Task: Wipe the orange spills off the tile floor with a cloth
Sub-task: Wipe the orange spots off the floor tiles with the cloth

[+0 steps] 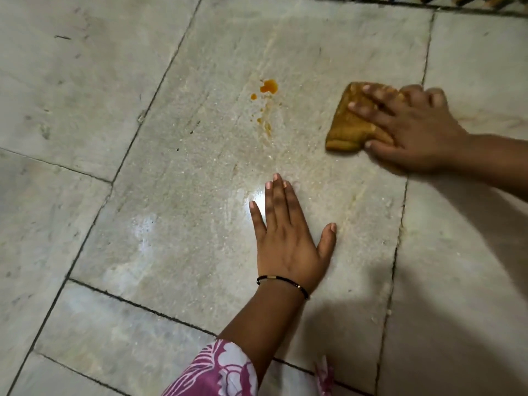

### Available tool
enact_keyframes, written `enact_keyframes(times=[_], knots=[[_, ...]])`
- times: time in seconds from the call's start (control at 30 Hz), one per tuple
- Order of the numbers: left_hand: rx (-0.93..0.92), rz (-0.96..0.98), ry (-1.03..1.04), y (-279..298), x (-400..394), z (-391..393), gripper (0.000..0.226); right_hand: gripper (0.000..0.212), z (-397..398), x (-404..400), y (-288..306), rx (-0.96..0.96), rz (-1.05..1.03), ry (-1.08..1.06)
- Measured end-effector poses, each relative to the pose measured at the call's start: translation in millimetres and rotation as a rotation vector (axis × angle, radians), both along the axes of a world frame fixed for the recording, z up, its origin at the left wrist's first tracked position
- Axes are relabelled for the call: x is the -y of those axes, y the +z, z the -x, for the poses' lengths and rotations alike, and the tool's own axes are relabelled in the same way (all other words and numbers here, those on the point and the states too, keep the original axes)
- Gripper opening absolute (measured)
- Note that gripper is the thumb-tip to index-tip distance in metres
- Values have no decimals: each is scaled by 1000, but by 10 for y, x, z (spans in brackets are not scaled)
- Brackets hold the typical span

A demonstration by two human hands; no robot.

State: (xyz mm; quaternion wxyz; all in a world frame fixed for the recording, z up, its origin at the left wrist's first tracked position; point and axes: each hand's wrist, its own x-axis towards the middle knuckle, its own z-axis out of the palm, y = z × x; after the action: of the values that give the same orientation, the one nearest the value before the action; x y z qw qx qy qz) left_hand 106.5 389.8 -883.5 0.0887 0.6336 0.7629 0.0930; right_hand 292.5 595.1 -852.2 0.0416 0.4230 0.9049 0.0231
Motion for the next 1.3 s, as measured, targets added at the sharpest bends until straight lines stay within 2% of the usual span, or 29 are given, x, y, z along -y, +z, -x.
enact_keyframes(times=[0.1,0.17,0.23,0.3,0.4,0.47,0.53,0.6,0.73,0.8,0.9,1.0,1.1,1.17,1.3], knots=[[-4,14,-2,1,5,10,88,68,478,-208,-52,-59,29,-316],[-8,18,7,5,8,16,89,66,851,-168,-39,-72,53,-420],[-9,6,14,26,10,20,90,64,1028,16,-11,-54,66,-318],[-15,-8,20,42,12,22,91,66,941,273,12,-44,65,-108],[-14,-26,24,48,21,21,92,69,411,684,-30,-17,42,129],[-12,-26,20,39,15,19,93,70,-54,702,-11,22,61,209],[-11,-15,8,34,1,16,93,71,-417,457,63,59,71,161],[-8,1,-2,31,-3,15,92,70,-533,158,86,59,47,23],[0,22,-5,36,4,19,89,74,-143,-132,14,44,55,-223],[5,28,-7,35,13,20,88,78,79,-105,21,79,90,-184],[11,28,-9,37,11,23,87,79,200,158,28,109,35,43],[4,19,-14,31,-4,50,86,77,40,585,-40,79,42,258],[8,29,-19,35,-31,68,86,77,-361,677,16,108,77,378],[6,36,-16,22,-7,73,86,78,-580,500,74,113,102,333],[-15,21,-17,0,6,66,85,74,-545,25,83,79,112,51]])
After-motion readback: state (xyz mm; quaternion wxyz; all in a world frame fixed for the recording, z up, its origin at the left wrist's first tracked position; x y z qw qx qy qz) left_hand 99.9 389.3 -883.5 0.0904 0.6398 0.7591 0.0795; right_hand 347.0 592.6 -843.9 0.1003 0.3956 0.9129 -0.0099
